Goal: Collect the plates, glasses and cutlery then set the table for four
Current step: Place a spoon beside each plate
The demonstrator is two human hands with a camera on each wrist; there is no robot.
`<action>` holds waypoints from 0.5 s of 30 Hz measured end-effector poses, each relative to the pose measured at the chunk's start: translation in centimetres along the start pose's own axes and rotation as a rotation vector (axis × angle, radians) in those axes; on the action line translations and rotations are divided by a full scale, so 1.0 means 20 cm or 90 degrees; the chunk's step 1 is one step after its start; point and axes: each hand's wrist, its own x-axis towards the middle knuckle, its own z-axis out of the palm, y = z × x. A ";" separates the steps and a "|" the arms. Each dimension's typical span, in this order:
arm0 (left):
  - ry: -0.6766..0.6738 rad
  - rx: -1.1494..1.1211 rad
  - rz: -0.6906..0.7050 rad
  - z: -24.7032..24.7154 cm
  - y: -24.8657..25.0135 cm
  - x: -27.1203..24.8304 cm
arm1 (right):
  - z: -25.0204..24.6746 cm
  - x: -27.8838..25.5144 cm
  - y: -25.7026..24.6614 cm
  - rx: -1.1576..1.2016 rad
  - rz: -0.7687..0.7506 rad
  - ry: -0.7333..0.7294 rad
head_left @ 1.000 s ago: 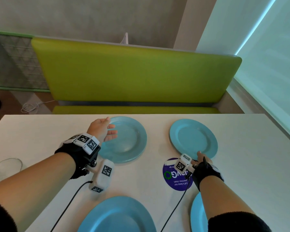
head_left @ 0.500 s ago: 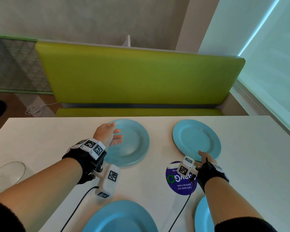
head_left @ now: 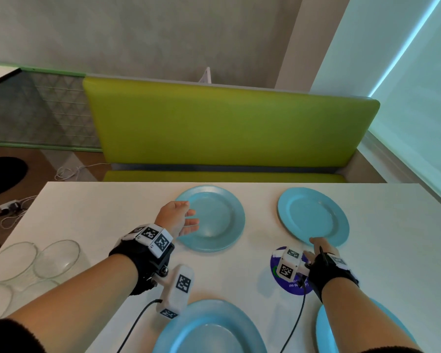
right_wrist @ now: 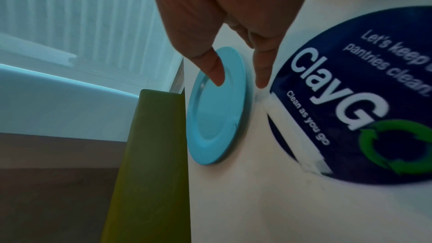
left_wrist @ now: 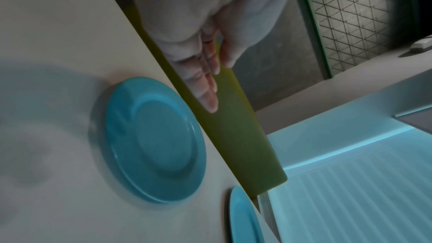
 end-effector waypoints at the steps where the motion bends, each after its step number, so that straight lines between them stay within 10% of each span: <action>1: -0.009 -0.003 -0.002 -0.02 0.00 -0.02 | 0.01 -0.04 0.01 -0.017 0.011 -0.001; 15: -0.217 0.112 -0.069 -0.67 -0.24 -0.55 | 0.23 -0.86 0.60 -0.003 -0.098 -0.064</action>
